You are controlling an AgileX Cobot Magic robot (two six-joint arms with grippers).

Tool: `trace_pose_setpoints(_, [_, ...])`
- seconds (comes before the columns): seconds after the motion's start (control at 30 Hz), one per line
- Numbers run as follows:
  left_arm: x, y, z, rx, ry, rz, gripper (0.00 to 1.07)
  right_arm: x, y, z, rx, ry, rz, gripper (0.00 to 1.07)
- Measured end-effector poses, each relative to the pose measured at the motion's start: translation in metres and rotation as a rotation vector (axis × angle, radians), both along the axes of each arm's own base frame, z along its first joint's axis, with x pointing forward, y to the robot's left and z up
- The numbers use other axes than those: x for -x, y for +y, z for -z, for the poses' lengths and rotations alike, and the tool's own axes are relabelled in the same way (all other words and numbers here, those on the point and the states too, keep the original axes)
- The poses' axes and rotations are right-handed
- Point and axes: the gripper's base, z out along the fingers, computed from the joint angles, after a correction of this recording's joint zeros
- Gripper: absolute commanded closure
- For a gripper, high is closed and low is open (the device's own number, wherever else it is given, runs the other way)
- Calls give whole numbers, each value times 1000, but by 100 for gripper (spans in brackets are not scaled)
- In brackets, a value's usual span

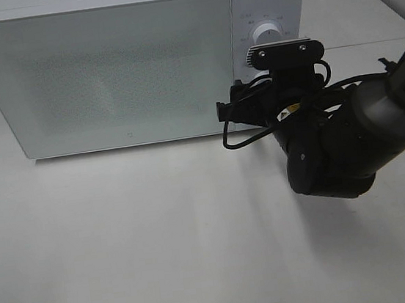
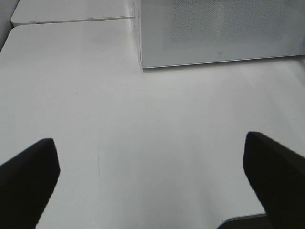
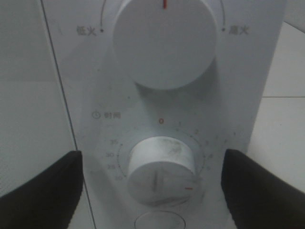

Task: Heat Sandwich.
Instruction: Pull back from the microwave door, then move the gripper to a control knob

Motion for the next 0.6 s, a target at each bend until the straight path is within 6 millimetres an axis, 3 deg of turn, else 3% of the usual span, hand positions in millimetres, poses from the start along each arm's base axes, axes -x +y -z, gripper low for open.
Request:
trace_pose_setpoints(0.33, [0, 0, 0, 0, 0, 0, 3, -2, 0, 2, 0, 1, 0, 33])
trace_pose_setpoints(0.43, [0, 0, 0, 0, 0, 0, 3, -2, 0, 2, 0, 2, 0, 40])
trace_pose_setpoints(0.5, [0, 0, 0, 0, 0, 0, 3, -2, 0, 2, 0, 3, 0, 55])
trace_pose_setpoints(0.6, [0, 0, 0, 0, 0, 0, 3, -2, 1, 2, -3, 5, 0, 66])
